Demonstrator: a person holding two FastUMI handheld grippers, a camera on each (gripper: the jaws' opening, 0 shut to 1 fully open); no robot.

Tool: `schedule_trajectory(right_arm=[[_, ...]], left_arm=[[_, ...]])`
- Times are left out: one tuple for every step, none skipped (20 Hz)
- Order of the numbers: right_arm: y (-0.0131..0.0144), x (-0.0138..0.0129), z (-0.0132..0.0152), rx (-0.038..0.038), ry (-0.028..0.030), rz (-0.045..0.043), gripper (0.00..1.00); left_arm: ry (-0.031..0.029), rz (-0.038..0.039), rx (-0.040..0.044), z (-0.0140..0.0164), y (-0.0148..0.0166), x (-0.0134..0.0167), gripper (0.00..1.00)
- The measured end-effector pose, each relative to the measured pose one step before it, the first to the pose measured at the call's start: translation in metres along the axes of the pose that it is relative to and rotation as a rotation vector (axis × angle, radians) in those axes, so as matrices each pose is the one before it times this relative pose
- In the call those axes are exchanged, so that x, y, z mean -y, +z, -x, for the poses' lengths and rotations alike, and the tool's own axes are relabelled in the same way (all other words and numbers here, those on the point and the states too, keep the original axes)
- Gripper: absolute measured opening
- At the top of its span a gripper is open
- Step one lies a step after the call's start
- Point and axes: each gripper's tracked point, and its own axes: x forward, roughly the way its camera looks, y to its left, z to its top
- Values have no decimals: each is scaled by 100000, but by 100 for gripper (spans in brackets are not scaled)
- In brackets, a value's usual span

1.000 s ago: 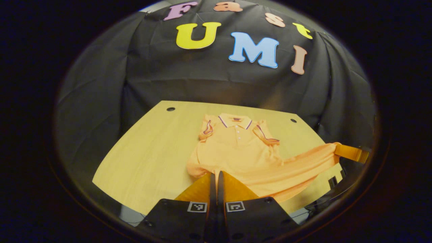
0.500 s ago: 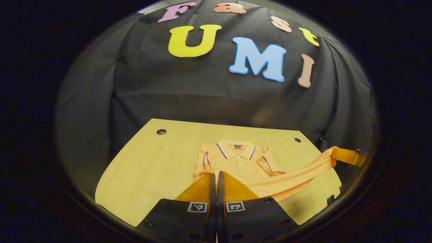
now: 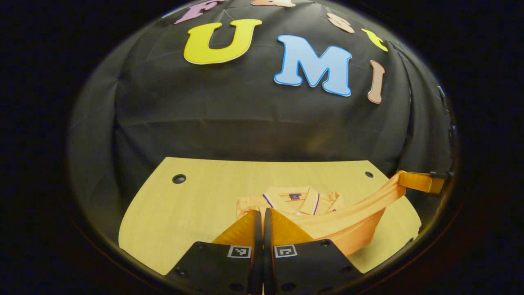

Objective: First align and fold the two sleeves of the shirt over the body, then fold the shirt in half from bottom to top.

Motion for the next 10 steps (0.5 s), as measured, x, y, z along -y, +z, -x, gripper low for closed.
schedule_trajectory(right_arm=[[262, -64, -903, -344, -922, -204, 0], [186, 14, -864, 33, -1151, 81, 0], [239, 29, -920, 42, -1073, 275, 0], [88, -115, -779, -88, -666, -155, 0], [252, -194, -765, 236, -265, -305, 0], [-16, 30, -775, 201, -626, -50, 0], [-139, -80, -1233, 379, -436, 286, 0], [49, -18, -1108, 144, -798, 263, 0], [26, 32, -960, 34, -588, 368, 0], [-73, 71, -885, -40, -887, 204, 0]], left_arm=[[-637, -9, 211, -1131, 65, -132, 6], [-736, -81, 737, -1027, 219, -159, 7], [-803, -25, 1283, -936, 360, -218, 6], [-327, -268, 914, -1011, 275, -230, 6], [-111, -379, 782, -852, 162, -193, 6], [268, -277, 1013, -785, 203, -268, 6], [-687, -50, 1397, -921, 213, -102, 6], [-334, -380, 1290, -741, 155, -122, 6], [-271, -435, 1192, -797, 114, -113, 6], [-363, -437, 929, -765, -13, -73, 6]])
